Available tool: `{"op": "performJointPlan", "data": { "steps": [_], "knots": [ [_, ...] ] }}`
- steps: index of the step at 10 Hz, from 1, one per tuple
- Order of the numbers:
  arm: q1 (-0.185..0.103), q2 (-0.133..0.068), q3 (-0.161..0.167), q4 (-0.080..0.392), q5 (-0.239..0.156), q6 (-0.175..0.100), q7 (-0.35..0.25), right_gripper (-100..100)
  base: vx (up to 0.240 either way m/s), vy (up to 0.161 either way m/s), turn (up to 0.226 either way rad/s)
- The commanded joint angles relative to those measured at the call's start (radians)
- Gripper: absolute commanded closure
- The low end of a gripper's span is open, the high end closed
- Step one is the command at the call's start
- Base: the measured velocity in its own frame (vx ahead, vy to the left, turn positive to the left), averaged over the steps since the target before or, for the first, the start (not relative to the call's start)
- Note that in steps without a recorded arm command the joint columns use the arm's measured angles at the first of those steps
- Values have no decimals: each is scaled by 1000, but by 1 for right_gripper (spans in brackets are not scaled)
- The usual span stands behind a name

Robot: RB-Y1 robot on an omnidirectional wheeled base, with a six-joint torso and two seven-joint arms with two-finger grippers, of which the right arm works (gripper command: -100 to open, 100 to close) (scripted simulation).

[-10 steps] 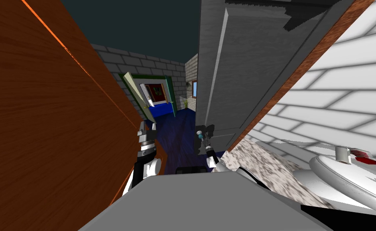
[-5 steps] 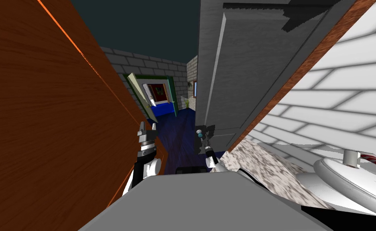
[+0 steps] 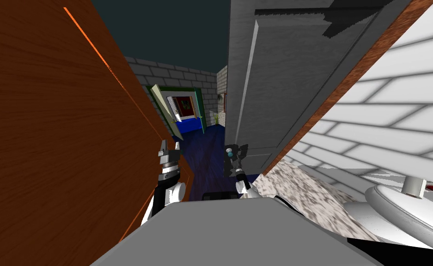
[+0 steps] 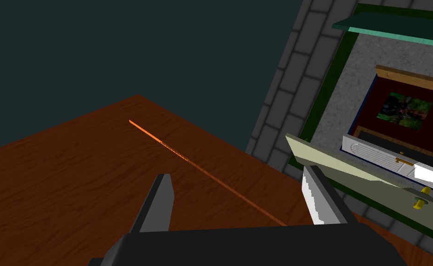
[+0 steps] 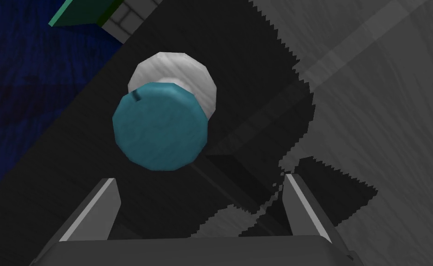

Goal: Push the door open

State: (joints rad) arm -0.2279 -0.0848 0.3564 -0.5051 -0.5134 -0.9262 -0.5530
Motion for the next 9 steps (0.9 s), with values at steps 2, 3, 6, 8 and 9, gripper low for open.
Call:
{"op": "performJointPlan", "data": {
  "steps": [2,3,6,8,9],
  "knots": [
    [9,8,1,-17,-18,5,-70,-100,-41,-22,43],
    [15,13,2,-28,-30,8,-94,-100,-74,-36,90],
    [21,19,3,-39,-42,11,-152,-100,-52,-24,46],
    [32,31,4,-61,-65,18,-220,-100,-55,-25,77],
    [32,31,4,-61,-65,18,-234,-100,-53,-32,33]
  ]
}}
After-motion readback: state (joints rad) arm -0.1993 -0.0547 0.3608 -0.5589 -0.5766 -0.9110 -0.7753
